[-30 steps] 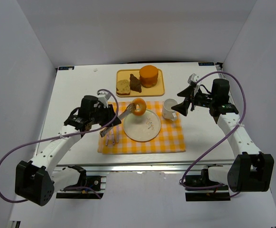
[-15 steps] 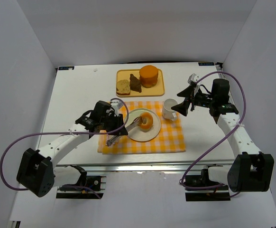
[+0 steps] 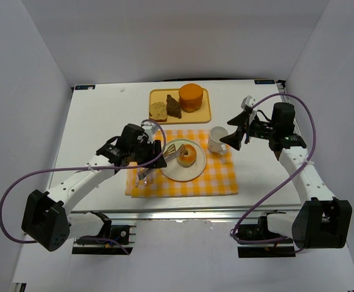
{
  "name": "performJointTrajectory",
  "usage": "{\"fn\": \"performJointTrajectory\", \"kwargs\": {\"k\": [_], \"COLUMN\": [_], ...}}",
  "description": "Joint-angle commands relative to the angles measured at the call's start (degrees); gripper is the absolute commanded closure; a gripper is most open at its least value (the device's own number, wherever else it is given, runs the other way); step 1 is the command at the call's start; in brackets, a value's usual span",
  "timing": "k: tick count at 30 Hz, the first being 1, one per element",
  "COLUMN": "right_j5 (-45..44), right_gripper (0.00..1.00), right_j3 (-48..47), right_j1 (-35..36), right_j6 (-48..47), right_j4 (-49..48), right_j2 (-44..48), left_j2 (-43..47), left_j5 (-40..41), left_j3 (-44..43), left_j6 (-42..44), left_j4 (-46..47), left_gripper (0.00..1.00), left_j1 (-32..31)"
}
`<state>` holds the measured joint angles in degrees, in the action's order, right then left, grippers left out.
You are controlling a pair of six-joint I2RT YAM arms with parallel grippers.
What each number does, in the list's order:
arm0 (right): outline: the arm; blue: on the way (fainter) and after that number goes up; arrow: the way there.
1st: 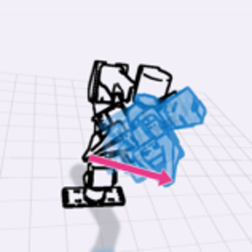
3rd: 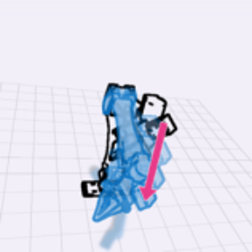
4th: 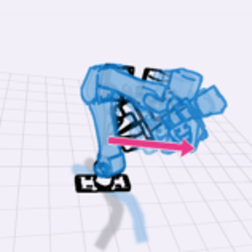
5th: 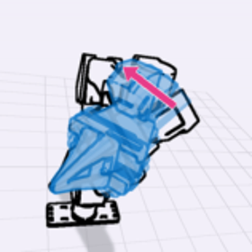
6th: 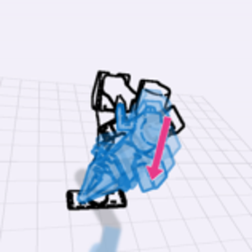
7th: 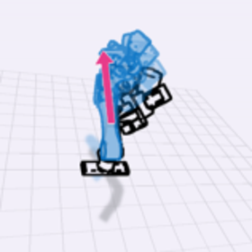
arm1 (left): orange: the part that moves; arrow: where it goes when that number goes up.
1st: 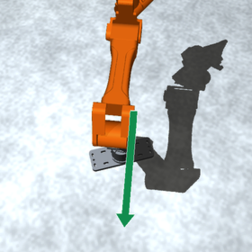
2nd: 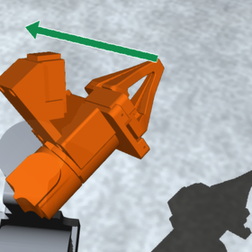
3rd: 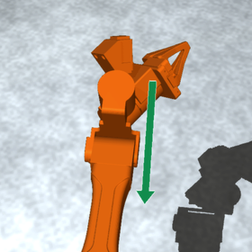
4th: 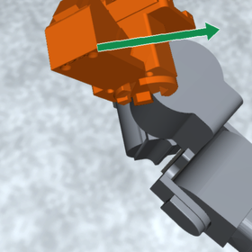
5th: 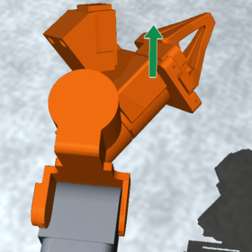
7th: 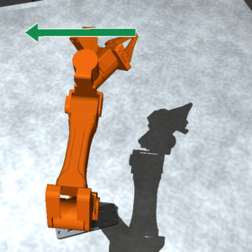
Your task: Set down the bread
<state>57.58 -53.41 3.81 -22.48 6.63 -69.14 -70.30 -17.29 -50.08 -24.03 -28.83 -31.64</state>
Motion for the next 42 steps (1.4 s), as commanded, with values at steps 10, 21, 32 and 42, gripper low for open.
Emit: {"fn": "performJointTrajectory", "kwargs": {"k": [10, 21, 32, 42], "right_j5": [1.4, 2.8, 1.2, -2.3], "right_gripper": [0.11, 0.11, 0.11, 0.11], "right_j3": [0.5, -1.2, -1.3, -2.6], "right_j1": [-0.3, -0.3, -0.4, -0.3], "right_j6": [-0.5, -3.6, -5.0, -5.4], "right_j4": [-0.3, 3.9, 4.9, 8.3], "right_j2": [1.4, 0.9, 1.0, -0.2], "left_j2": [3.6, -11.4, -30.7, -28.6], "left_j5": [9.0, 18.8, 14.3, 14.8], "left_j3": [-6.9, 0.4, -2.0, -1.3], "left_j6": [5.6, 28.1, 29.9, 28.1], "left_j4": [-1.4, 19.9, 25.1, 25.0], "left_gripper": [0.72, 0.82, 0.59, 0.08], "left_j1": [14.7, 31.3, 36.8, 37.0]}}
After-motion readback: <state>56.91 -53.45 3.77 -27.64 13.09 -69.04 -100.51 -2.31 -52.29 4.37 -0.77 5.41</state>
